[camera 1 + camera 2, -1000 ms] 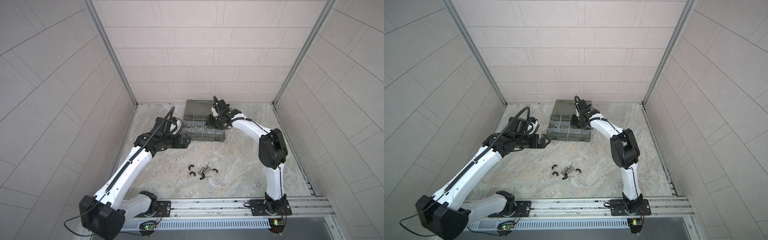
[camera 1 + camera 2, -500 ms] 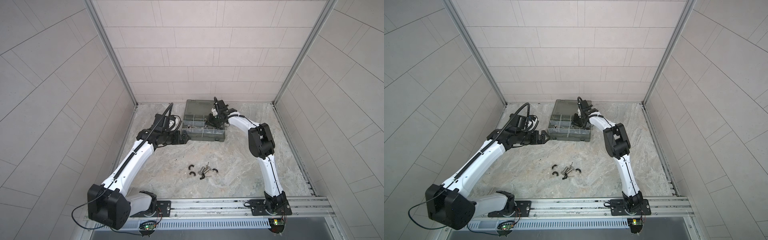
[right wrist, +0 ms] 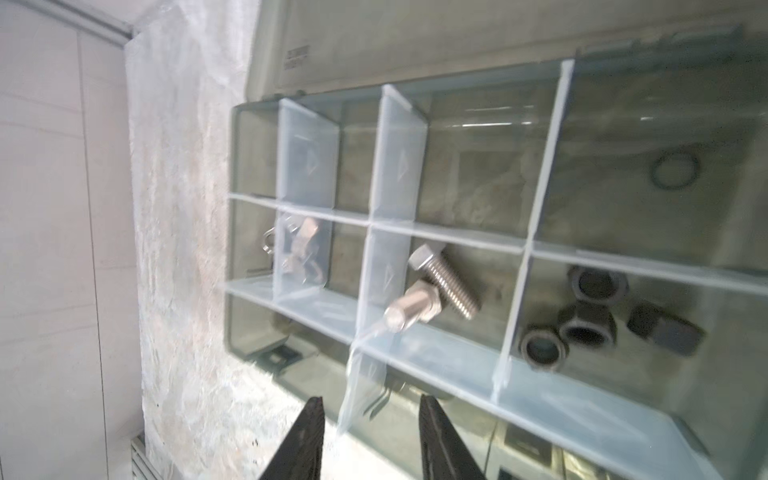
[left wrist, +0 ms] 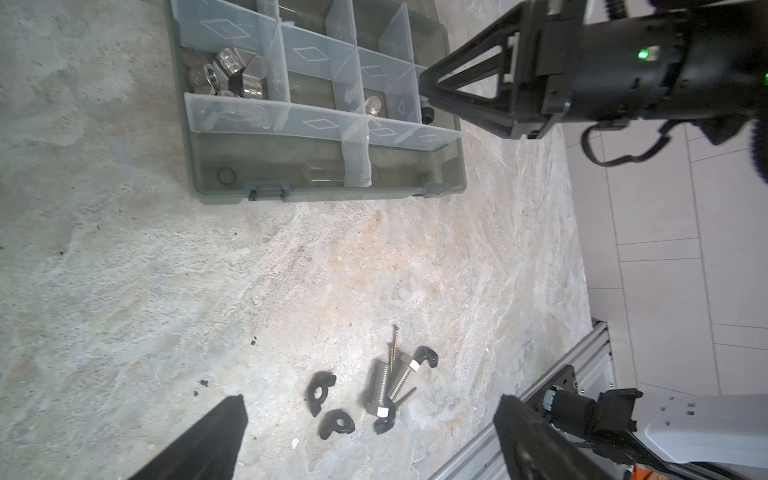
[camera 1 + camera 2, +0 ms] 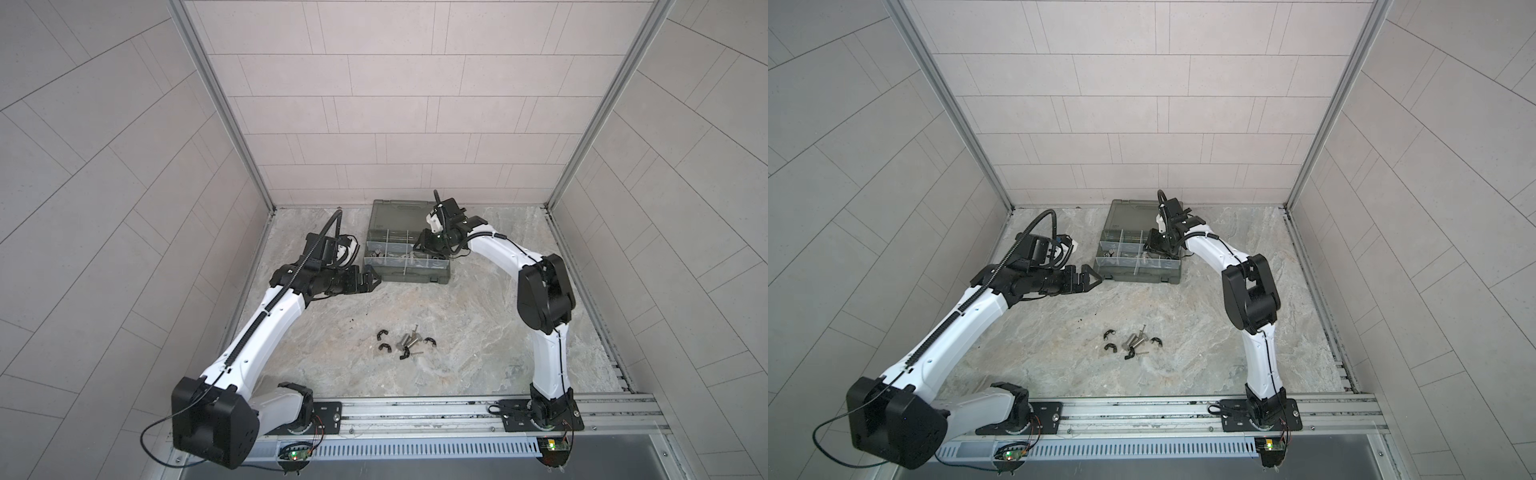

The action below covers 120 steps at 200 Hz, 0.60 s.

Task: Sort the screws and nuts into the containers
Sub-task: 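Open the right gripper over the bolt compartment and draw back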

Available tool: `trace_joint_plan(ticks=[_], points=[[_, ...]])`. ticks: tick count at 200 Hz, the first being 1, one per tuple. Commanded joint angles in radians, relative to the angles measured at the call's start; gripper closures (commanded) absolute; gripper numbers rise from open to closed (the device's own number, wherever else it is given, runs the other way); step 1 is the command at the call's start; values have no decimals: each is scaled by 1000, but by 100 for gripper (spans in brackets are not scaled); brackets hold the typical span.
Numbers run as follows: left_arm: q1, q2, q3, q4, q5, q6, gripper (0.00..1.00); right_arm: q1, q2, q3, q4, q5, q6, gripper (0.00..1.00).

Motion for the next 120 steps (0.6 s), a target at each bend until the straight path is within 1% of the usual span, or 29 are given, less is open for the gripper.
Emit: trace_joint_plan(ticks=[1, 36, 50, 70, 84, 94, 106, 120], points=[[3, -100, -59, 15, 46, -53, 0, 62, -158, -100, -112, 111, -103, 63], [3, -256, -149, 14, 61, -130, 0, 185, -342, -355, -138, 192, -146, 64], [3, -313, -167, -6, 63, -142, 0, 238, -392, -455, -120, 227, -126, 65], [3, -367, -158, -75, 46, -130, 0, 313, -430, -584, -46, 210, -68, 65], [3, -386, -149, -112, 36, -128, 0, 374, -436, -626, -27, 235, -50, 65], [3, -427, -145, -125, 37, -134, 0, 410, -432, -638, -34, 257, -41, 65], [3, -448, -144, -130, 44, -149, 0, 438, -434, -661, -28, 273, -29, 65], [3, -468, -145, -131, 47, -164, 0, 447, -442, -699, -3, 274, 7, 64]])
